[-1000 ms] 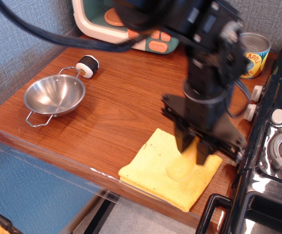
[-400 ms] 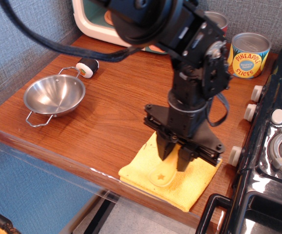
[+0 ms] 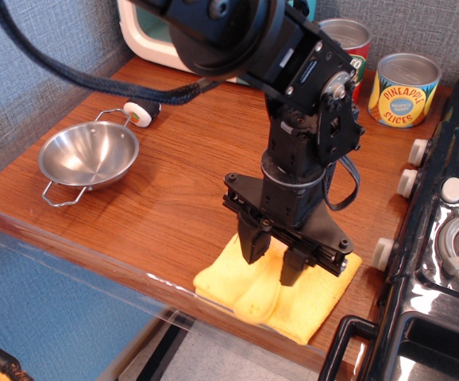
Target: Move the yellow brush onto the yellow towel
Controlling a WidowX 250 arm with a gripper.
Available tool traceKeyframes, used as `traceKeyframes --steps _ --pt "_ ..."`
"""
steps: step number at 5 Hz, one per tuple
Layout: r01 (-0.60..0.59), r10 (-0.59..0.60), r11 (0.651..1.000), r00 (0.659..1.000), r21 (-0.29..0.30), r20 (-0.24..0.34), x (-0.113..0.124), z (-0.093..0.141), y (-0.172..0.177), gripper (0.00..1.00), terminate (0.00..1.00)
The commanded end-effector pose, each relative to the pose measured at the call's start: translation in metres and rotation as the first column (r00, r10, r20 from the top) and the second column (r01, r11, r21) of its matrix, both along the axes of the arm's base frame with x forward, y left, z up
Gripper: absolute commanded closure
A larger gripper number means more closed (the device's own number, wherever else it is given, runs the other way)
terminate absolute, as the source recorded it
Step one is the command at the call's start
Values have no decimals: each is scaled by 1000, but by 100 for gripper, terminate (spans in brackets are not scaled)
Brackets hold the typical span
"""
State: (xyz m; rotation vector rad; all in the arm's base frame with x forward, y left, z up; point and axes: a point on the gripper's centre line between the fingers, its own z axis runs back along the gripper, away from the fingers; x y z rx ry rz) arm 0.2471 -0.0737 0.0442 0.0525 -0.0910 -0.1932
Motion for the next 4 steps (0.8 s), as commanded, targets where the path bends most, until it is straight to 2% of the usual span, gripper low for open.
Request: traceKeyframes --steps 1,2,3,4 --pt "16 -15 1000 1000 -13 26 -6 7 5 0 0" --pt "9 -8 1000 996 -10 84 -6 34 24 0 0" --pt "-45 49 998 994 -40 103 -1 52 51 0 0" --pt "-77 80 997 994 -31 71 14 50 74 0 0"
